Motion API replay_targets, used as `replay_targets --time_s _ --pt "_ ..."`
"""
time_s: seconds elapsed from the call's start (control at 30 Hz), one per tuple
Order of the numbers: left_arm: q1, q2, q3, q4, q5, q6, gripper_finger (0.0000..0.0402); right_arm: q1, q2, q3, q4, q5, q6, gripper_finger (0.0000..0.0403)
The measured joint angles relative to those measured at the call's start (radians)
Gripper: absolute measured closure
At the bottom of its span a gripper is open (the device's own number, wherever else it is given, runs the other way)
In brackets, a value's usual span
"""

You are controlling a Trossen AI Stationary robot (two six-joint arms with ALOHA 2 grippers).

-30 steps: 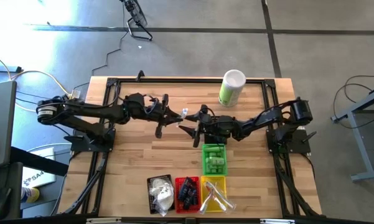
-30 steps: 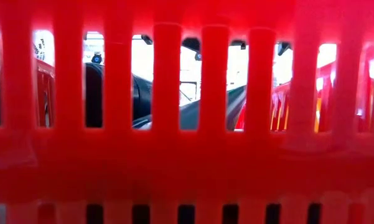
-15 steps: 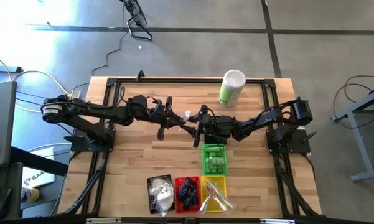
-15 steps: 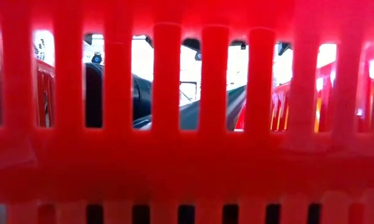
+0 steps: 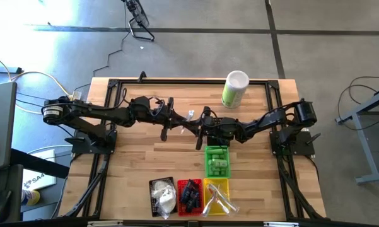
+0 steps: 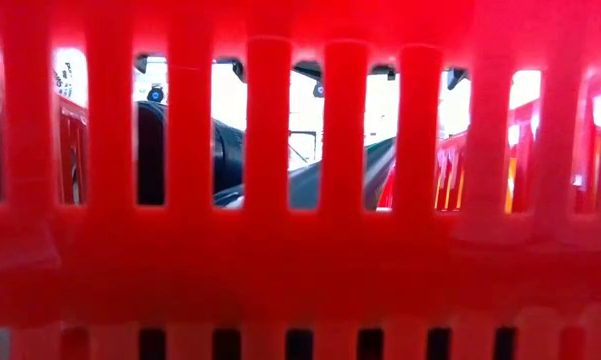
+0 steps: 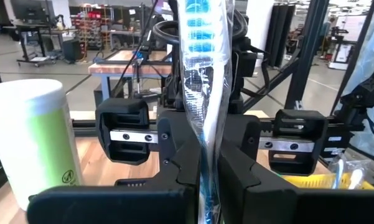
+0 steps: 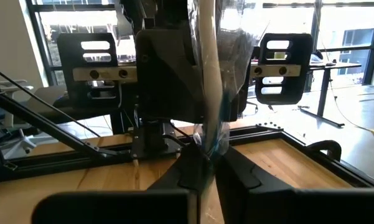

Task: Pick & Place Travel size toiletries
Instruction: Put the blue toothbrush into the yellow bin

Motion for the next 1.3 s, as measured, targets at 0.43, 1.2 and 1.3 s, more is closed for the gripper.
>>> replay_targets --time_s 0.43,1.2,1.3 --pt "0.0 0.0 0.0 0.0 0.004 0.005 0.034 0.021 0.0 0.0 0.0 0.02 -0.036 0.0388" --pt "0.0 -0.173 0.002 -0.155 0.003 0.037 0.025 0.191 -0.351 0.0 -0.587 0.291 0.027 0.0387" --pt "0.0 -0.197 0.002 -0.212 0.003 0.039 0.025 0.229 -0.411 0.0 -0.698 0.292 0.138 0.0385"
